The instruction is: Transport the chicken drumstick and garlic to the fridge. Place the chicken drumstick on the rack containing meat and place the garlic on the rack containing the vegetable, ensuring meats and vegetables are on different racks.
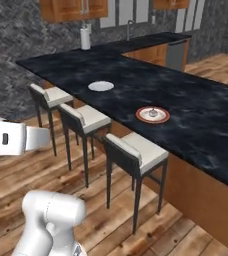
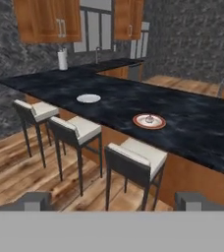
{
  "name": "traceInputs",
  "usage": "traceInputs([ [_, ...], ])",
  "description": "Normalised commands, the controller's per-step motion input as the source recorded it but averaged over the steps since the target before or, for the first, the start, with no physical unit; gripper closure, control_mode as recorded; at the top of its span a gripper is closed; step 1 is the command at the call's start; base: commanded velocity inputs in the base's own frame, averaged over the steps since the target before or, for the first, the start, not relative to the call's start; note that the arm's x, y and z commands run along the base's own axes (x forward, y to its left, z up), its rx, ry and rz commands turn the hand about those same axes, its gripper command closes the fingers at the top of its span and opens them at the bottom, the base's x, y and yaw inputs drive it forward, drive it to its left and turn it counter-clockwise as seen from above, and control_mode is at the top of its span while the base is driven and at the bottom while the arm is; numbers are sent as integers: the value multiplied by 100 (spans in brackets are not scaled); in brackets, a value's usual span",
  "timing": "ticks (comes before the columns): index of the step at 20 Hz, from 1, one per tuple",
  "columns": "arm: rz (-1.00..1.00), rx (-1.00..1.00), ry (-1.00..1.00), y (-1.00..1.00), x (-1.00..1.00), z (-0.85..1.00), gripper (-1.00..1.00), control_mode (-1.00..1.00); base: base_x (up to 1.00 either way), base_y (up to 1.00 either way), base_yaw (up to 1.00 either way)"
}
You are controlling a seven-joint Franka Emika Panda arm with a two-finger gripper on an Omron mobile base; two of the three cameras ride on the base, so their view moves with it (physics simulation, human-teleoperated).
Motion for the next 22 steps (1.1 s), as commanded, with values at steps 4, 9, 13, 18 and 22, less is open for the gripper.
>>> traceInputs([
  [4,0,0,0,0,0,0,-100,100,31,89,-46],
  [9,0,0,0,0,0,0,-100,100,64,47,-40],
  [13,0,0,0,0,0,0,-100,100,100,97,-50],
  [18,0,0,0,0,0,0,-100,100,100,32,-26],
  [22,0,0,0,0,0,0,-100,100,100,-28,-3],
])
